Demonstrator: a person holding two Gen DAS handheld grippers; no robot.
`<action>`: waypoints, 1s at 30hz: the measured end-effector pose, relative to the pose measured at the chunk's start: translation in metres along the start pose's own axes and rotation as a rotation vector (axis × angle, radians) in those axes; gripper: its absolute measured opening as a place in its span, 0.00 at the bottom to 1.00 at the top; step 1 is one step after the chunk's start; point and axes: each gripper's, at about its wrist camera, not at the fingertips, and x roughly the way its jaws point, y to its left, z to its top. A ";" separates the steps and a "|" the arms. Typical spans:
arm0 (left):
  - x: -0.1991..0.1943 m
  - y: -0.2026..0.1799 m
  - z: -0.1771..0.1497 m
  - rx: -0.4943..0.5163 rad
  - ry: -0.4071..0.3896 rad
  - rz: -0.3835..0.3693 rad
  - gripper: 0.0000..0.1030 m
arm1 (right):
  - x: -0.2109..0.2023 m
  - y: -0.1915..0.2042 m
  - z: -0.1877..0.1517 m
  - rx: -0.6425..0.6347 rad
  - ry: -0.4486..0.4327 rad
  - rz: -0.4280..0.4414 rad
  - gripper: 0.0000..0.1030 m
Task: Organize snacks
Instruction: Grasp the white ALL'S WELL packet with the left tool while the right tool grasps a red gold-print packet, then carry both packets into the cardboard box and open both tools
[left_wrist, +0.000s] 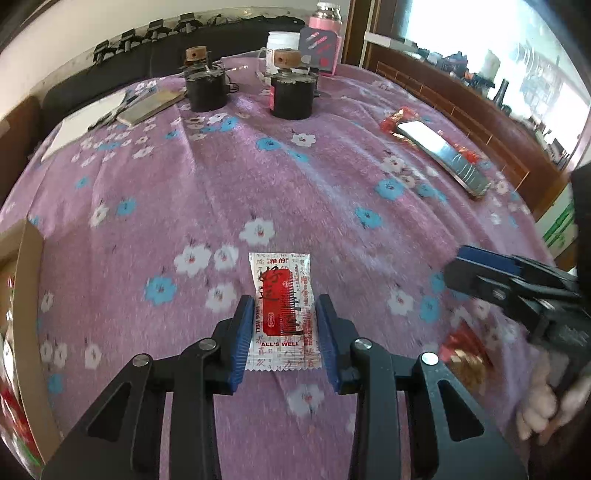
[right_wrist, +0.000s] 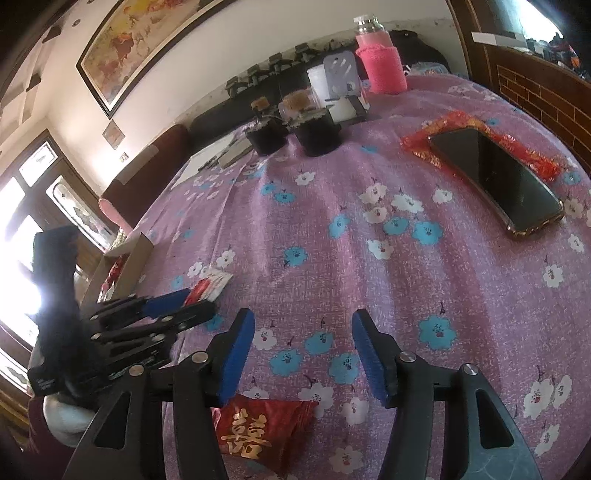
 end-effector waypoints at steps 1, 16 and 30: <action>-0.004 0.002 -0.003 -0.011 -0.006 -0.006 0.30 | 0.001 0.000 0.000 0.002 0.006 0.010 0.56; -0.084 0.028 -0.079 -0.175 -0.102 -0.075 0.30 | 0.009 0.014 -0.015 -0.035 0.144 0.189 0.58; -0.109 0.048 -0.112 -0.232 -0.149 -0.109 0.31 | -0.001 0.087 -0.066 -0.427 0.216 -0.111 0.57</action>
